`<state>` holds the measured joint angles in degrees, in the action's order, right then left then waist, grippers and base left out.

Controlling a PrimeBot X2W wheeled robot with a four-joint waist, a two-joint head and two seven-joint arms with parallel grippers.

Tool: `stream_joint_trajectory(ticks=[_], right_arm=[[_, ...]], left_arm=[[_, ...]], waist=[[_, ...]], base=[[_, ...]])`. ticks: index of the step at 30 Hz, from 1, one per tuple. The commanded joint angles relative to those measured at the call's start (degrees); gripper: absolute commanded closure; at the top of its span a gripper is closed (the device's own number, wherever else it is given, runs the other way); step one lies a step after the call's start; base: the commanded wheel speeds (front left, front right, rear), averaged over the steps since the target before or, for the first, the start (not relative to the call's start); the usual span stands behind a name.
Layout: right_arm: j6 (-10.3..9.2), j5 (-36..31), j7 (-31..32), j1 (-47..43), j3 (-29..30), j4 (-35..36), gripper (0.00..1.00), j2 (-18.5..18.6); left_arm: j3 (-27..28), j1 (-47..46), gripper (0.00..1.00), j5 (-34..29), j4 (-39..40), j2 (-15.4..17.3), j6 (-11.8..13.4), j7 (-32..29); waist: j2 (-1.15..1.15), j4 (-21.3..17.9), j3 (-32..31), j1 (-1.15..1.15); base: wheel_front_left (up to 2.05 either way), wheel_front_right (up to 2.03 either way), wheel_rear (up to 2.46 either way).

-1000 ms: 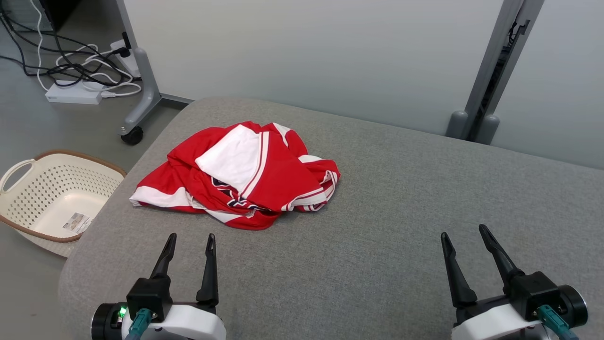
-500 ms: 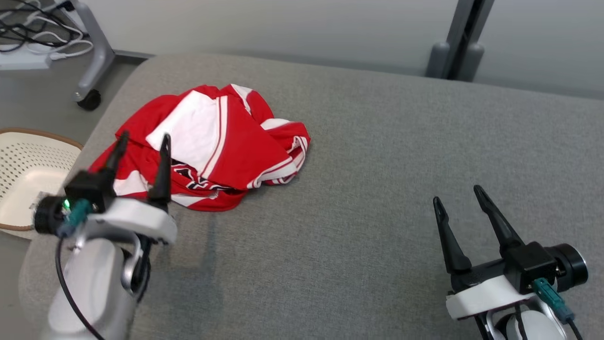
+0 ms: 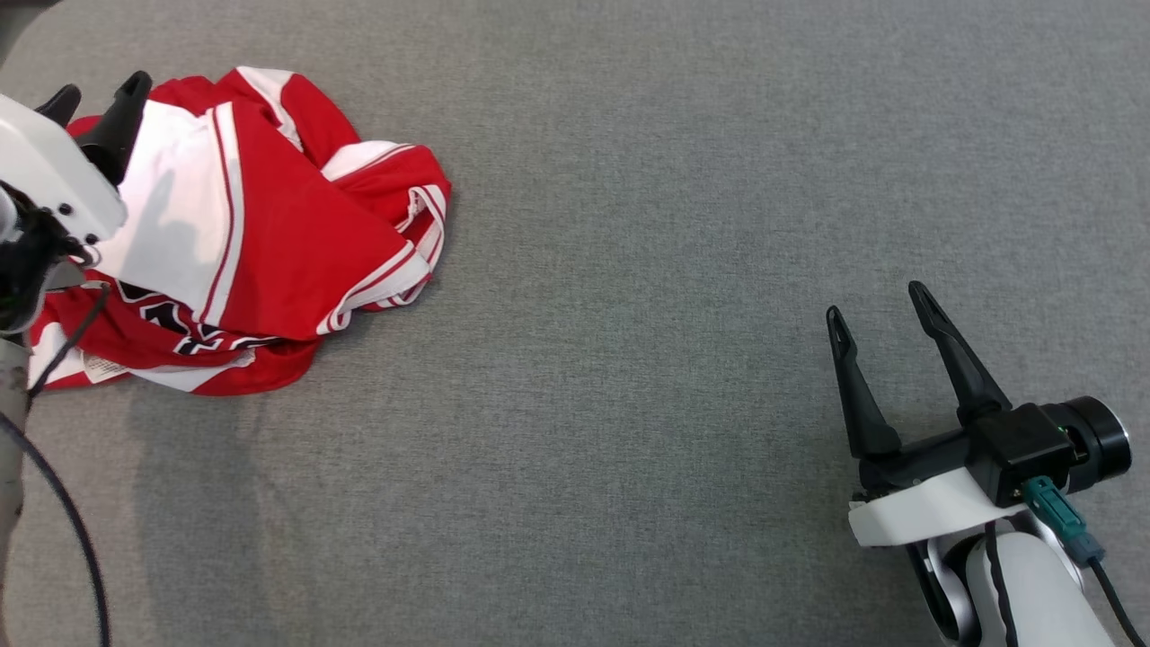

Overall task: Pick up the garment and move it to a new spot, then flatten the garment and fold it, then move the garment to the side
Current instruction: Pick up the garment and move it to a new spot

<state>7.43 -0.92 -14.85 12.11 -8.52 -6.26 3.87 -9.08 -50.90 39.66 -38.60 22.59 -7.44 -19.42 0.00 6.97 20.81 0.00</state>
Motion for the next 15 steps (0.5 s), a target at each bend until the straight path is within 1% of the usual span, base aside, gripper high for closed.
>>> stream_joint_trajectory(ticks=[1, 5, 7, 11, 15], right_arm=[[0.11, -0.08, -0.4, 1.21, -0.1, 0.06, 0.0, -0.03], [0.11, 0.03, -0.48, 1.87, -0.23, -0.33, 0.0, -0.13], [0.11, 0.11, -0.49, 2.23, -0.3, -0.39, 0.0, -0.21], [0.11, 0.1, -0.51, 2.51, -0.27, 0.0, 0.0, -0.26], [0.11, -0.27, -0.52, 2.96, -0.41, 0.56, 0.0, -0.34]], left_arm=[[-0.95, -1.33, 0.0, 3.91, -0.74, 2.25, 0.0, -3.62], [-2.59, -2.83, 0.0, 9.39, -3.61, 4.83, -0.02, -9.33], [-3.94, -3.36, 0.0, 10.52, -4.95, 5.84, -0.02, -11.7], [-5.65, -4.23, 0.0, 11.5, -7.0, 6.42, -0.02, -14.1], [-7.58, -5.58, 0.0, 11.04, -10.24, 6.86, -0.03, -16.15]], waist=[[0.0, -2.7, 2.43, 0.0], [0.0, -3.7, 2.98, 0.0], [0.0, -4.04, 3.13, 0.0], [0.0, -4.32, 3.45, 0.0], [0.0, -4.52, 4.25, 0.0]], base=[[0.0, 0.0, 0.0], [0.0, 0.0, 0.0], [0.0, 0.0, 0.0], [0.0, 0.0, 0.0], [0.0, 0.0, 0.0]])
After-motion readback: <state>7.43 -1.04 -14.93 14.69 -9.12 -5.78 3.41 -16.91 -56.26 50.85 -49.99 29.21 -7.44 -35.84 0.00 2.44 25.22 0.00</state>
